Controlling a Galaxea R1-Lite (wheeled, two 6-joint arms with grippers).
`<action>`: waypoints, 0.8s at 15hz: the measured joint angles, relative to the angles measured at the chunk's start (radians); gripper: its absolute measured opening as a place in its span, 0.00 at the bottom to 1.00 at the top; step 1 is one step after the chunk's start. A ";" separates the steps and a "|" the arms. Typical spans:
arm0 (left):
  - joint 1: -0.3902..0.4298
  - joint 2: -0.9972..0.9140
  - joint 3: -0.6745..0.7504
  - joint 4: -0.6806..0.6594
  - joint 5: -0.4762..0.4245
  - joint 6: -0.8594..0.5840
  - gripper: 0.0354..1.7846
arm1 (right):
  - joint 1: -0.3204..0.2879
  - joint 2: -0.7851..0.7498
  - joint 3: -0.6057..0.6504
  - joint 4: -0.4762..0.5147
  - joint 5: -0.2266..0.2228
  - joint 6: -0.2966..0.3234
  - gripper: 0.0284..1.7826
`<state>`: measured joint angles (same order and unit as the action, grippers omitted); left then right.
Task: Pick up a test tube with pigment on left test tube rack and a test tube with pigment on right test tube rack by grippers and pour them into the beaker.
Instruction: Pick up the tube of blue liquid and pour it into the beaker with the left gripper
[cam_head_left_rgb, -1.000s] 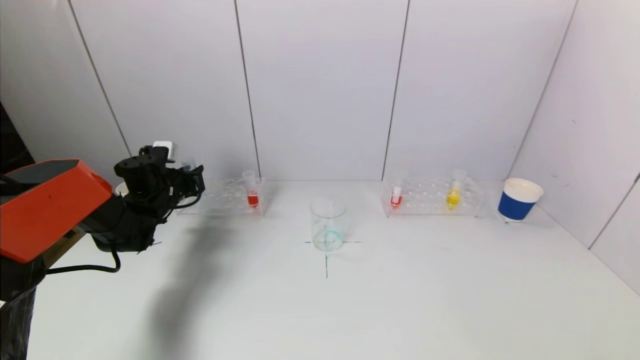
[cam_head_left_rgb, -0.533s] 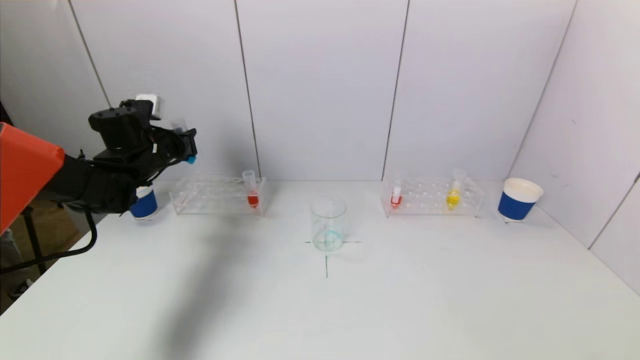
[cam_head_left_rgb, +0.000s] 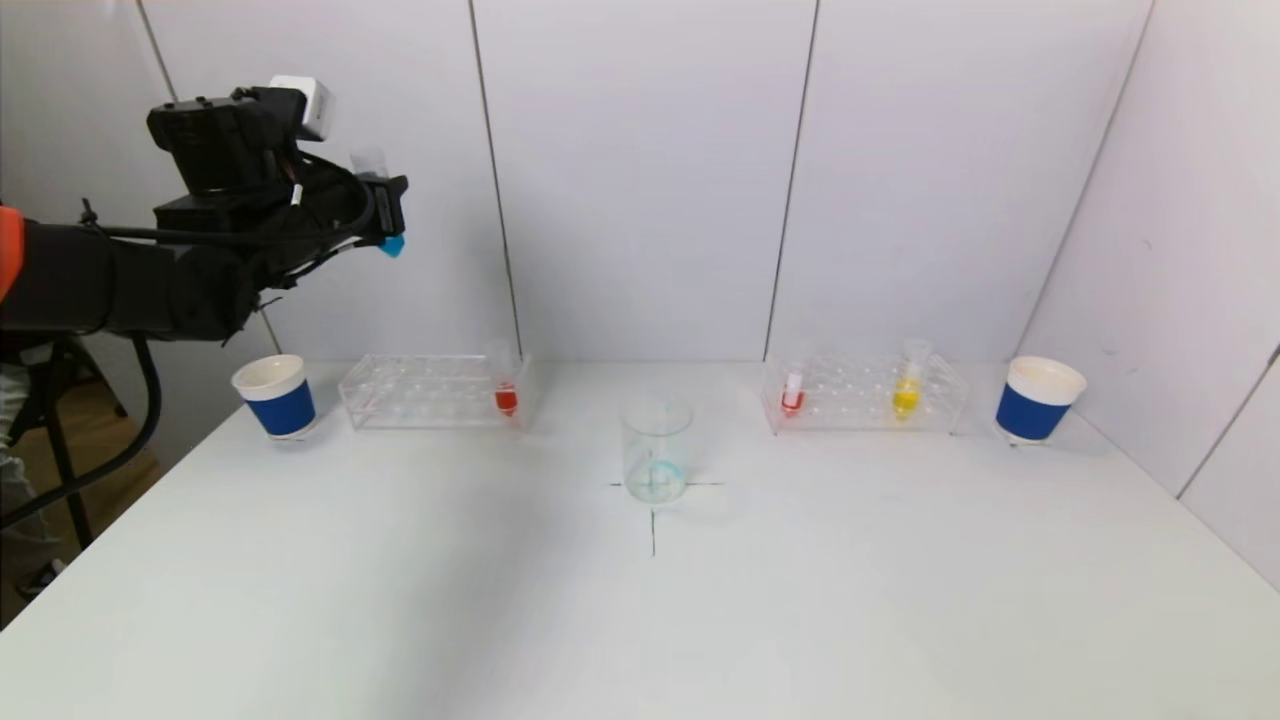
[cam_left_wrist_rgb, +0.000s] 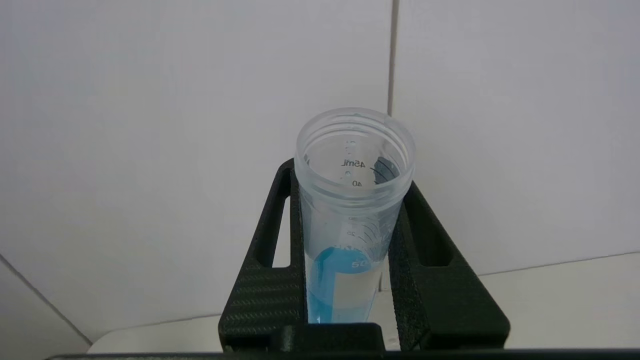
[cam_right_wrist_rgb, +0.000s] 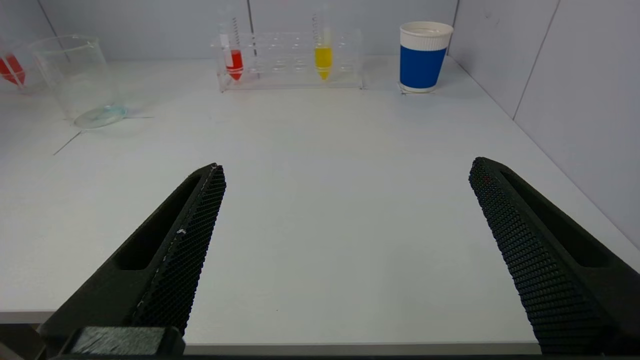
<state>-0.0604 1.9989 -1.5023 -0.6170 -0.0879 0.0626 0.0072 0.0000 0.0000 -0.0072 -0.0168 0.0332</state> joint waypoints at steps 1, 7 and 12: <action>-0.022 -0.007 -0.020 0.037 -0.001 0.009 0.25 | 0.000 0.000 0.000 0.000 0.000 0.000 0.99; -0.168 0.000 -0.076 0.127 -0.011 0.032 0.25 | 0.000 0.000 0.000 0.000 0.000 0.000 0.99; -0.254 0.077 -0.090 0.127 -0.077 0.134 0.25 | 0.000 0.000 0.000 0.000 0.000 0.000 0.99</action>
<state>-0.3145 2.0757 -1.5923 -0.4900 -0.1653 0.1966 0.0072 0.0000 0.0000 -0.0072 -0.0168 0.0336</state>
